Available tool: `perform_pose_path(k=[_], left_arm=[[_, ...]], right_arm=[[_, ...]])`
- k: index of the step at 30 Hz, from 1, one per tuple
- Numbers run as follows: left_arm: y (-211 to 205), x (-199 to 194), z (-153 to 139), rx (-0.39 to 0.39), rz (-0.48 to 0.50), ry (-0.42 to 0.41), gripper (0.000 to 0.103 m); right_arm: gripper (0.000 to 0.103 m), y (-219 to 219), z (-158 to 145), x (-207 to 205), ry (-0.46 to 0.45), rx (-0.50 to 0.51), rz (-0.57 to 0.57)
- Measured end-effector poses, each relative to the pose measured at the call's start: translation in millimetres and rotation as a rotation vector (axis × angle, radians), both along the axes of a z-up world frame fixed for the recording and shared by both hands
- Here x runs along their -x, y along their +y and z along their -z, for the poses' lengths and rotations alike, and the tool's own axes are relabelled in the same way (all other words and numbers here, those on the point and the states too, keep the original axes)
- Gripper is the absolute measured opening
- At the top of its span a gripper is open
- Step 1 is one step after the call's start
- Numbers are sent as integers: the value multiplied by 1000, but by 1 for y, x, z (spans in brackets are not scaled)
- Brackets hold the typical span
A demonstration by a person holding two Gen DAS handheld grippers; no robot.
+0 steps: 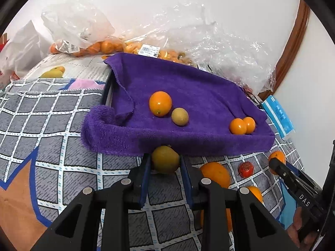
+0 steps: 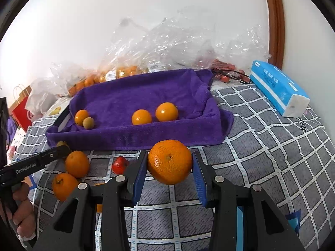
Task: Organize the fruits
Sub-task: 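Lift the large orange and yellow-green fruit above the bed with both tools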
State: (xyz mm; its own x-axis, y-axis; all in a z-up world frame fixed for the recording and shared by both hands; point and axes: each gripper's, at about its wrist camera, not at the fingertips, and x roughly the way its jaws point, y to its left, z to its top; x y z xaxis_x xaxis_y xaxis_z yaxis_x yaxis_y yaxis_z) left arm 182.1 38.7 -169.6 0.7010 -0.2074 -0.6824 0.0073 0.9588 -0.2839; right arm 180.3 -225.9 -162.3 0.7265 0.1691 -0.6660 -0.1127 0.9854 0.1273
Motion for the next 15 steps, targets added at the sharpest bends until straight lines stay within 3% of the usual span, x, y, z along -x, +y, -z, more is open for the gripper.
perform_pose_path(k=[15], left_arm=[[-7, 14, -16, -58, -3, -111, 27]], right_arm=[[42, 2, -3, 3, -13, 13, 4]])
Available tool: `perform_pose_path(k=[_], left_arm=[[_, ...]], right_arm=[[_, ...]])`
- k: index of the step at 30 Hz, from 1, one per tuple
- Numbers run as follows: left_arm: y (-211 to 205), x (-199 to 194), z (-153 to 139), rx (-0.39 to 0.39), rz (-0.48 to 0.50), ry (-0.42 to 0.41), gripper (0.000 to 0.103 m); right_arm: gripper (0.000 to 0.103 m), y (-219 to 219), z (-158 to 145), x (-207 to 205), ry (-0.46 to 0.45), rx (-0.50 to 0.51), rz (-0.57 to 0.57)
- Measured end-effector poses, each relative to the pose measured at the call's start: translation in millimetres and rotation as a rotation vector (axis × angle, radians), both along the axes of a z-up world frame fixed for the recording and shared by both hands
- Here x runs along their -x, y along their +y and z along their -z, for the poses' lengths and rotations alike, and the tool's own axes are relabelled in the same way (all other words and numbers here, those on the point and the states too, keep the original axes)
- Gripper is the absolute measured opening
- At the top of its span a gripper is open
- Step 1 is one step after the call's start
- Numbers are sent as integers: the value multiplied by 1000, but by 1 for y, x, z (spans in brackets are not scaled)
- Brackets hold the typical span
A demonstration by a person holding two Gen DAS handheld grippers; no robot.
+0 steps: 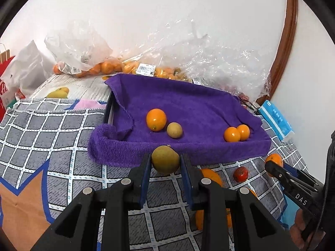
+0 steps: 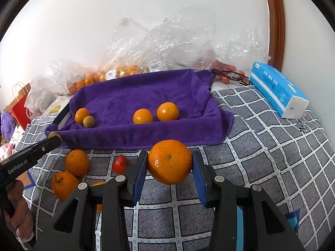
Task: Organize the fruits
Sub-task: 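Lift the large orange and yellow-green fruit above the bed with both tools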
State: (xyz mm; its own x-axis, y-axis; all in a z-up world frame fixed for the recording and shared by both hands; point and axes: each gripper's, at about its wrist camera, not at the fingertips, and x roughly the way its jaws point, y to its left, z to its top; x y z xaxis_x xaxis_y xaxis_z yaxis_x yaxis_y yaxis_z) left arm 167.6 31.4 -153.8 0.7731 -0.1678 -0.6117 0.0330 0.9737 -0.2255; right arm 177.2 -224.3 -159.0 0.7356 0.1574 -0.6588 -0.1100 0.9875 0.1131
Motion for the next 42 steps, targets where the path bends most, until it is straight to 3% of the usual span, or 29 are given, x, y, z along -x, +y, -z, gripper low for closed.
perform_pose_path(k=[16, 27, 42], left_arm=[[-9, 9, -7, -34, 21, -44, 27], [-2, 7, -5, 21, 3, -36, 27], [0, 11, -9, 19, 6, -75, 27]], right_arm=[[42, -4, -3, 2, -8, -16, 19], [42, -4, -6, 4, -22, -20, 26], [42, -2, -12, 12, -76, 6, 30]])
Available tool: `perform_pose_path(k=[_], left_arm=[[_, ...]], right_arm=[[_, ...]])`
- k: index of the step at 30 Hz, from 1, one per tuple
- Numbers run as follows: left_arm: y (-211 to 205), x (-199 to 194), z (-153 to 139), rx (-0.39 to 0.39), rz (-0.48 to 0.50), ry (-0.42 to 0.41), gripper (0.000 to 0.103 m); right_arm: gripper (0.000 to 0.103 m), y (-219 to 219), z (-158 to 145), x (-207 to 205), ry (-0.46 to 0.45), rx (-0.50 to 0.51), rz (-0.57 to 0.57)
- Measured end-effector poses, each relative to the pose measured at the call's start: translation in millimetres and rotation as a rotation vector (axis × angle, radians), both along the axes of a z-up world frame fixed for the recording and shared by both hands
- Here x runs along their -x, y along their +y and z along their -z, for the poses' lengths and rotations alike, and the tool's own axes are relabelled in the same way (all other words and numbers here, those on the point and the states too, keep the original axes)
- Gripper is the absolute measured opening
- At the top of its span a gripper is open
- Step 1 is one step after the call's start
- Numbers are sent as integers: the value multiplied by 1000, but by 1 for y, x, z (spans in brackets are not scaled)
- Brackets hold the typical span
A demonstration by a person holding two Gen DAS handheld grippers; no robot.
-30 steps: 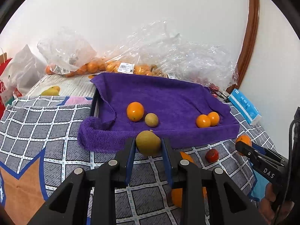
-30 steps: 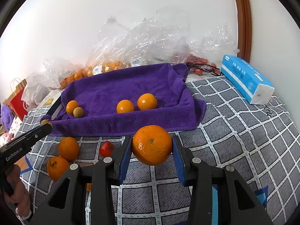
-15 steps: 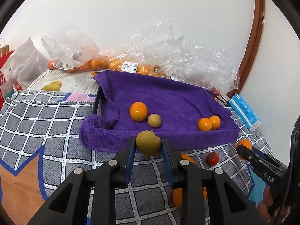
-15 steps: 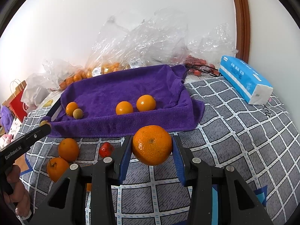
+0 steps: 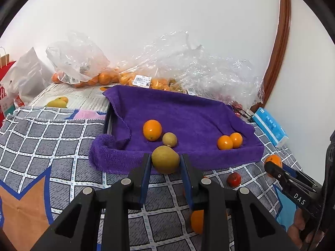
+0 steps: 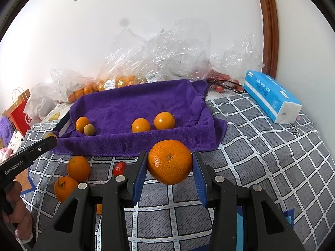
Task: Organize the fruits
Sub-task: 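Lift the large orange and yellow-green fruit above the bed with both tools, then carry the large orange and yellow-green fruit over the purple towel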
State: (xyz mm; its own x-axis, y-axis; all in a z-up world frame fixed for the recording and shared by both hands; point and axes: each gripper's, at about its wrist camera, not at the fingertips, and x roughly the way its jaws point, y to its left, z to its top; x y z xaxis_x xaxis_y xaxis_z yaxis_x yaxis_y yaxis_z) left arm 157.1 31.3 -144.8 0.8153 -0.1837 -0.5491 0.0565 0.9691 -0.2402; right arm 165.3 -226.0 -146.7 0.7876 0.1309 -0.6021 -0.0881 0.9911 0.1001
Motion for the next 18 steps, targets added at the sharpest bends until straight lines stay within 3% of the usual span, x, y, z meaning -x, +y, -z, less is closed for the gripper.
perform_pose_path(k=[12, 16, 18], left_arm=[[9, 4, -3, 24, -14, -6, 27], [25, 6, -8, 107, -46, 43, 27], [30, 6, -17, 110, -59, 47, 27]], right_arm=[[42, 0, -7, 8, -48, 1, -4], [42, -3, -12, 5, 15, -24, -11], [42, -4, -19, 6, 5, -36, -16]])
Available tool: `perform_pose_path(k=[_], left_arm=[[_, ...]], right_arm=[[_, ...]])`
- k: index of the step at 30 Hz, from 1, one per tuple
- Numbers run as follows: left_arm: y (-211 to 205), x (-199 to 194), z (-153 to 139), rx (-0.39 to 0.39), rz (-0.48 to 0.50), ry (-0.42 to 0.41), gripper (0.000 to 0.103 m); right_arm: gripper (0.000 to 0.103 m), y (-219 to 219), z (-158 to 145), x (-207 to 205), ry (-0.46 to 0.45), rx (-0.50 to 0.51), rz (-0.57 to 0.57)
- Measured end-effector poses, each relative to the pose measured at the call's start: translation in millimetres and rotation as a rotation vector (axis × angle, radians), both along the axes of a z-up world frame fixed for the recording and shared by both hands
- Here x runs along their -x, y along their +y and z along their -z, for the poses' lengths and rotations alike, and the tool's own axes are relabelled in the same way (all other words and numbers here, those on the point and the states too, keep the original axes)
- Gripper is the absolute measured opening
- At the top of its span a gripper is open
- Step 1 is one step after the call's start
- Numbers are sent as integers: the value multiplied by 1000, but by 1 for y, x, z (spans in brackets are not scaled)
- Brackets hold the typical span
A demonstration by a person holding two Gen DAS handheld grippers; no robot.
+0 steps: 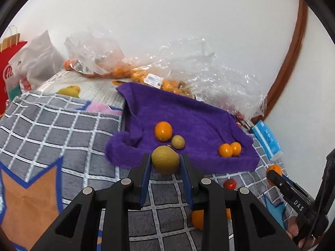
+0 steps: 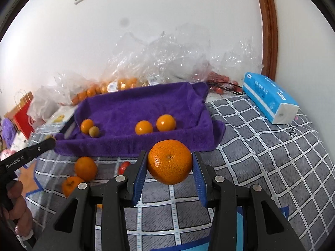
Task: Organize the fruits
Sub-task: 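Carry the large orange and yellow-green fruit over the purple towel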
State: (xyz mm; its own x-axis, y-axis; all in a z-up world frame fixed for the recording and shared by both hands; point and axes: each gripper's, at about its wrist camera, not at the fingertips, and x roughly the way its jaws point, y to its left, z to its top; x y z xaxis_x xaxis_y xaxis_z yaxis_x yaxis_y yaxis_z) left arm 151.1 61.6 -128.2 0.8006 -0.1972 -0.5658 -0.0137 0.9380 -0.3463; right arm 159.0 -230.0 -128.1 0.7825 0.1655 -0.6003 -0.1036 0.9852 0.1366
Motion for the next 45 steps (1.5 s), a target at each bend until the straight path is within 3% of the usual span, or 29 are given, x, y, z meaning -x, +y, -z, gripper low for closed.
perform_pose_path(k=[4, 11, 14, 18, 23, 26, 30, 45], left_arm=[[5, -11, -19, -40, -23, 11, 27], [15, -45, -33, 25, -43, 11, 27], [11, -61, -33, -7, -39, 1, 27], [9, -76, -13, -39, -27, -28, 27], [14, -80, 3, 29, 1, 5, 27], [16, -81, 8, 68, -5, 14, 27], [16, -81, 11, 46, -35, 7, 27], [9, -83, 24, 61, 12, 54, 27]], right_arm=[[42, 2, -25, -8, -24, 24, -1], [42, 5, -57, -38, -61, 22, -1], [42, 7, -61, -56, -78, 28, -2], [42, 5, -44, -83, -75, 20, 0], [42, -3, -6, -102, 21, 35, 34], [42, -14, -3, -105, 17, 10, 51], [42, -32, 6, -110, 58, -63, 73], [42, -11, 22, -115, 118, -25, -2]])
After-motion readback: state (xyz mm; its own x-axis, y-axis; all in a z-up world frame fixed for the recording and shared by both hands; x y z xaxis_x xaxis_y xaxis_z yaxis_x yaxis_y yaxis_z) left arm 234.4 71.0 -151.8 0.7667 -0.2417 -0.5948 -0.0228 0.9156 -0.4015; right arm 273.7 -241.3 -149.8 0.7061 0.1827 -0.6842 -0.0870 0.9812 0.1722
